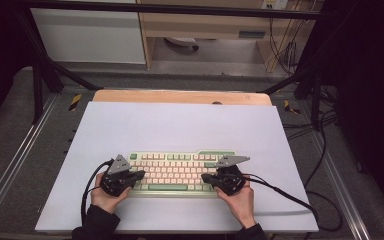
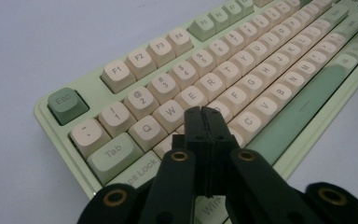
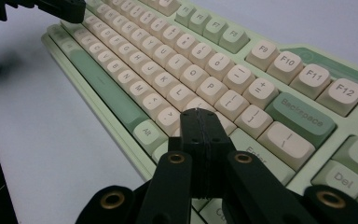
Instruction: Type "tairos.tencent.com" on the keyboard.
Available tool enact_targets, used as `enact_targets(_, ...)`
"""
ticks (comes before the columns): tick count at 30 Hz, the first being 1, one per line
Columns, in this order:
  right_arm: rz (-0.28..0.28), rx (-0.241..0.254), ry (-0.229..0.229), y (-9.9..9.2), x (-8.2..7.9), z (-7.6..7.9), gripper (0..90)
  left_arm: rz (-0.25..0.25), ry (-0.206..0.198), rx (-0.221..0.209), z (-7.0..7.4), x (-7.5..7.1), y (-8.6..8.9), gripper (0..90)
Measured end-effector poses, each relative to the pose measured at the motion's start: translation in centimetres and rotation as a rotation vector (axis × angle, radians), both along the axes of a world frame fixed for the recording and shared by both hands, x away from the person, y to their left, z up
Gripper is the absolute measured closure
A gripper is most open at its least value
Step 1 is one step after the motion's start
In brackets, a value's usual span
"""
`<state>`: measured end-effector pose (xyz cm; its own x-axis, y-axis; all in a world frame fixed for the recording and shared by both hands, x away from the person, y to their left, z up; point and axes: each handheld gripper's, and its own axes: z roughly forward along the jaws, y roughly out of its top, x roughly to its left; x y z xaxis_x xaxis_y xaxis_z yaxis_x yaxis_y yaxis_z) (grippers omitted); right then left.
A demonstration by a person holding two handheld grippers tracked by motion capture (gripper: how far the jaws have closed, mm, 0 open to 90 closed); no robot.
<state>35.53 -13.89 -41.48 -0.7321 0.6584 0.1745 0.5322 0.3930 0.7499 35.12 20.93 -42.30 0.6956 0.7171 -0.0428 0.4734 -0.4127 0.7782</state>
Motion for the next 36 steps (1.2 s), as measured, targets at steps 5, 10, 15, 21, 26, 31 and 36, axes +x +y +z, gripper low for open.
enact_targets(5,0.012,-0.007,-0.001,0.7,0.0,-0.1,90.0,0.002,-0.002,-0.004,0.1,0.0,0.2,90.0)
enact_targets(10,0.027,-0.013,0.002,1.5,0.1,-0.3,90.0,0.004,0.0,-0.004,0.0,0.0,0.2,90.0)
enact_targets(15,0.041,-0.004,0.01,2.1,0.3,-0.4,90.0,0.005,-0.001,-0.004,0.0,0.0,0.2,90.0)
enact_targets(21,0.046,-0.013,0.007,2.9,0.5,-0.7,90.0,0.008,-0.001,-0.008,0.1,0.1,0.3,90.0)
enact_targets(26,0.051,-0.018,0.012,3.4,0.8,-1.0,90.0,0.004,0.001,-0.004,0.0,0.1,0.3,90.0)
enact_targets(31,0.056,-0.02,0.011,3.6,0.9,-1.2,90.0,0.005,0.0,-0.005,0.0,0.1,0.3,90.0)
enact_targets(36,0.055,-0.025,0.015,3.6,0.9,-1.4,90.0,0.003,0.0,-0.005,0.0,0.1,0.3,90.0)
